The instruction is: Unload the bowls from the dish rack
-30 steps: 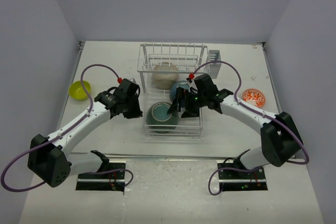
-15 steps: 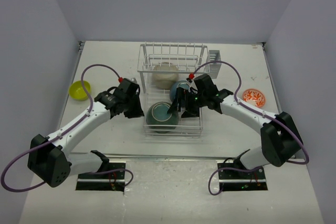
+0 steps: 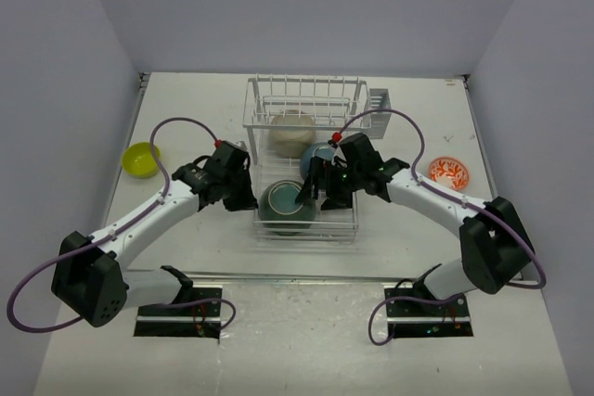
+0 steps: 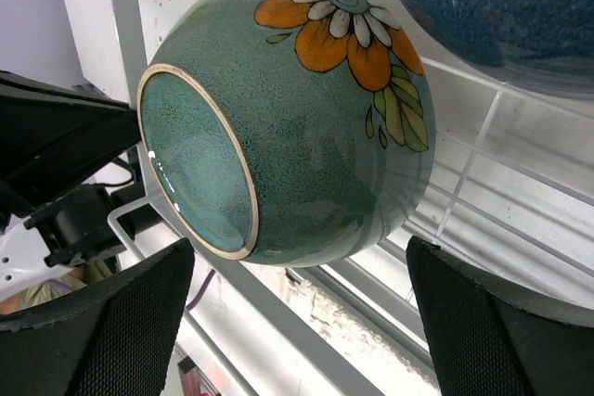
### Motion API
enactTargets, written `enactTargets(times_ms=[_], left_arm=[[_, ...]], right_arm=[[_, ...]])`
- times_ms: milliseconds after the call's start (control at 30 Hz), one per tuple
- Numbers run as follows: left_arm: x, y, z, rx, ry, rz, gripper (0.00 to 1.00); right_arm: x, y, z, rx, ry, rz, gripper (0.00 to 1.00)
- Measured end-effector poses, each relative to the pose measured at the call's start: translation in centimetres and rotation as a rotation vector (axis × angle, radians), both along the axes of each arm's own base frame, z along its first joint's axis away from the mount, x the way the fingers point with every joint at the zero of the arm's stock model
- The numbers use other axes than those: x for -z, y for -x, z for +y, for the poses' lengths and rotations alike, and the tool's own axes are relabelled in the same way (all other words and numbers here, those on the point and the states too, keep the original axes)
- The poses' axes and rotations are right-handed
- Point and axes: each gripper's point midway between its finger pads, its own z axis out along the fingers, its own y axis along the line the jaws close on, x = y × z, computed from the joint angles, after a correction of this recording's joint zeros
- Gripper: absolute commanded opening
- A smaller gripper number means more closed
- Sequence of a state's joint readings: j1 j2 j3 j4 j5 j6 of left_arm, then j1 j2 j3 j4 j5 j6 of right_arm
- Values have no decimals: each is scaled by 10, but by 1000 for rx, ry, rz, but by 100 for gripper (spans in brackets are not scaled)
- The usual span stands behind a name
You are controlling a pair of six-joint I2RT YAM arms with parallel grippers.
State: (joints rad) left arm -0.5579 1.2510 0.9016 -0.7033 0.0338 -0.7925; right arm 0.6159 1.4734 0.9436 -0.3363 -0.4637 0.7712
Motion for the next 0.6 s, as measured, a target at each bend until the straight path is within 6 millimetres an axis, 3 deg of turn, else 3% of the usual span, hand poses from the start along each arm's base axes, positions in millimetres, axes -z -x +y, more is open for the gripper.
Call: enactTargets(times_ms=[600], left_arm=[[0,0,-1,11,2,-3,0]], right_arm=[[14,2,5,-1,40,27,96]])
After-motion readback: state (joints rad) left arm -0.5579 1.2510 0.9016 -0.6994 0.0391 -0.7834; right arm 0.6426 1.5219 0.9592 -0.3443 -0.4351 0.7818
